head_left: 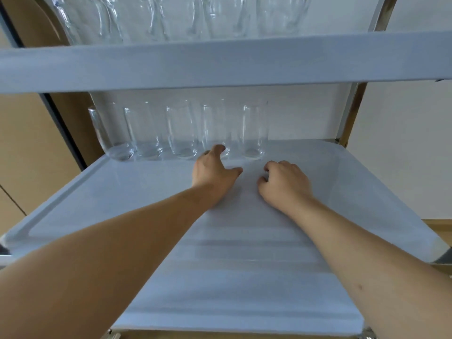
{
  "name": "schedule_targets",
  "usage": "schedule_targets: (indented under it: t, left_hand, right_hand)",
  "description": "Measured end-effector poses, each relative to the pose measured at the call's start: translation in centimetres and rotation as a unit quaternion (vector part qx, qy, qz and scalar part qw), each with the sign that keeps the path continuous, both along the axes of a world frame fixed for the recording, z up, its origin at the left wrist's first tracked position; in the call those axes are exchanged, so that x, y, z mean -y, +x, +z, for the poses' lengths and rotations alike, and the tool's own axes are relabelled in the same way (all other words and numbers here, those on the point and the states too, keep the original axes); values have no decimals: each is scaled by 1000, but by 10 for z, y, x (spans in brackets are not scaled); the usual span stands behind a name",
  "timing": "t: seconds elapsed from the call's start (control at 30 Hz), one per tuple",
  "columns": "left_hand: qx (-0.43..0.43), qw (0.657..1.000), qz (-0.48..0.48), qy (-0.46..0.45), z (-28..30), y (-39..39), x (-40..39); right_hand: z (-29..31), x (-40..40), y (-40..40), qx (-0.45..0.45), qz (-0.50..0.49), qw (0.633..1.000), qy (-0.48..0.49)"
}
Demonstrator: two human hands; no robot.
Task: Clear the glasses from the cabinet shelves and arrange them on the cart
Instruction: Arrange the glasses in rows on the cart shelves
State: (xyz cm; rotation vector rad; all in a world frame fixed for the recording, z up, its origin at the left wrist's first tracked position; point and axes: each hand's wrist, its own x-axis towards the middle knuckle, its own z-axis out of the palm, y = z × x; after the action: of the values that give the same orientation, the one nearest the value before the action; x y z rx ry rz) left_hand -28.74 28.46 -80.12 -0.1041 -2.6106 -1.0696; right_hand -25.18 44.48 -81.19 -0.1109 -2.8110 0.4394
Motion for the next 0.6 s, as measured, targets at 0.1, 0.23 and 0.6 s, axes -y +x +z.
schedule_targets:
  t: [0.1, 0.23, 0.6]
  left_hand:
    - [18, 999, -16, -45, 0, 13, 24]
    - [17, 996, -16, -81, 7, 27, 50]
    - [136, 974, -63, -171, 58, 115, 89]
  right_hand:
    - [3, 8, 12, 16, 9, 1000, 16]
    - [10, 22, 26, 37, 18, 999, 29]
    - [66, 61, 104, 137, 60, 987, 65]
